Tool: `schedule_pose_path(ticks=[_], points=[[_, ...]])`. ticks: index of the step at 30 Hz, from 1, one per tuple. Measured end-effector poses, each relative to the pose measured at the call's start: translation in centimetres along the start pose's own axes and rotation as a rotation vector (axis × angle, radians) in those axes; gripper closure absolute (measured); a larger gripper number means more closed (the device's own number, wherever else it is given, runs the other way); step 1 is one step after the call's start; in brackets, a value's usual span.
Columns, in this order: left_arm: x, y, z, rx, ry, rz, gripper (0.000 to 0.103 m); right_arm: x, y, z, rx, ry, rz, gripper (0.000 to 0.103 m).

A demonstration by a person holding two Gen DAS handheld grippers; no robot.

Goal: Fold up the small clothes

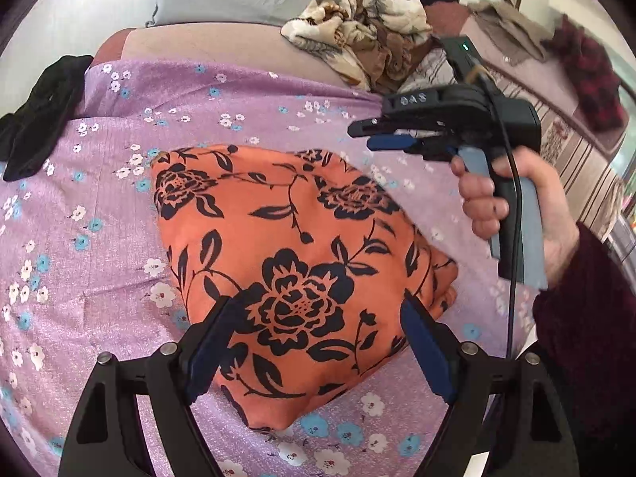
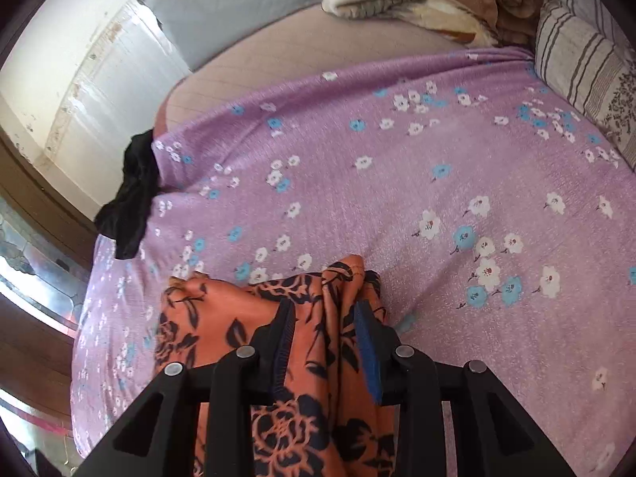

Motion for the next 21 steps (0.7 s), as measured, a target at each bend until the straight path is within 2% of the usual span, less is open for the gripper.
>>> schedule_pose_path(ticks=[2,4,8,13,18,21], points=[[-0.9,-1.2,0.4,0.03,-0.035,0.009,0.019,-1.2,-1.6,-0.6,0.009,-0.018,0.051,0.067],[-2.1,-1.7,0.4,0.035,-0.07,0.043,0.019,-2.3,-2.1,-1.5,-0.018,-0.042,0.089,0.067],[-4.4,-0.6,-0.1,-0.013,-0.157,0.094,0.019,-3.5,-1.2,-4.5,-0.107,-0.074,0.11,0.067],[-5.1,1.6,-1.6,-0.107,-0.146,0.19,0.019,-1.1,0.7,-8.3,-0.236,-0.055,0.018,0.07],[-4.9,2.7,-2.4,-0.157,-0.163,0.139,0.018,0.5,0.6,-10.5,-0.268,-0.093,-0.061,0.079],[-4.8,3.7,-3.6,-0.235,-0.153,0.148,0.018,1.1,0.2,-11.7,-0.265,-0.126,-0.135,0.084]])
Point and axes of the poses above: each gripper's, at about its wrist camera, not at the fingertips, and y roughly the way its jaws point, x to its right, z to its top, the point moved 4 cm from there along y, roughly the way its jaws point, and after that the axes turned 4 degrees about -x, right-handed, at the moved point
